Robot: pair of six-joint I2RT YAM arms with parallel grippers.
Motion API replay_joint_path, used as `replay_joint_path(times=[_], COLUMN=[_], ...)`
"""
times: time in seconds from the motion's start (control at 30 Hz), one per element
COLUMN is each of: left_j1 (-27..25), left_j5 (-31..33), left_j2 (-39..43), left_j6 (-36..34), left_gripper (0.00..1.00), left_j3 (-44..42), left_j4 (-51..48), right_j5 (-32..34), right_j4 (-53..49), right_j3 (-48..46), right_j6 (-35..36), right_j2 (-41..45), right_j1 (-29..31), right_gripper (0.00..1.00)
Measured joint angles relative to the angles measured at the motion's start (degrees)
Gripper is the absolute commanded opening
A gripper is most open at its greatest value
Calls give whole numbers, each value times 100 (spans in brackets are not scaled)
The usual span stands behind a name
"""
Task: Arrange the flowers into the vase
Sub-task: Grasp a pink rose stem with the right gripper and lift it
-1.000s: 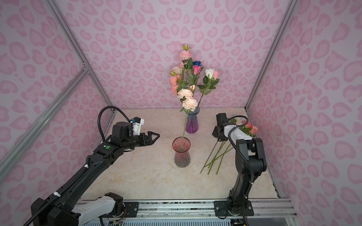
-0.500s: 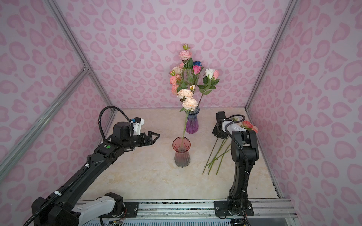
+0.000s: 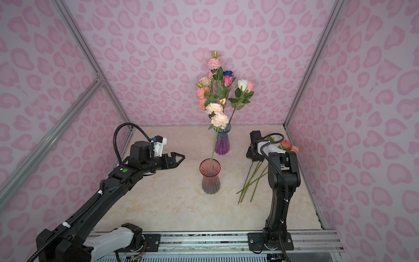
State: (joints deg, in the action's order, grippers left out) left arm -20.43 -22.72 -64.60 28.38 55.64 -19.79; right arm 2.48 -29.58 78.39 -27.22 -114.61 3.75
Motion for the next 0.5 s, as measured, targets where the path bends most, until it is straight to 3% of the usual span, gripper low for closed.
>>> replay_joint_path(times=[0.3,0.5], left_j1=[0,0], left_j5=[0,9], left_j2=[0,-4], left_j6=[0,-4], left_gripper=[98,98], left_j3=[0,0], left_j4=[2,-2], right_j5=[-55,-15], right_j4=[199,328], right_j3=[-647,-1069], right_j6=[-28,-35], right_j2=[1716,3432], right_j1=[160,748], right_gripper=[0,0])
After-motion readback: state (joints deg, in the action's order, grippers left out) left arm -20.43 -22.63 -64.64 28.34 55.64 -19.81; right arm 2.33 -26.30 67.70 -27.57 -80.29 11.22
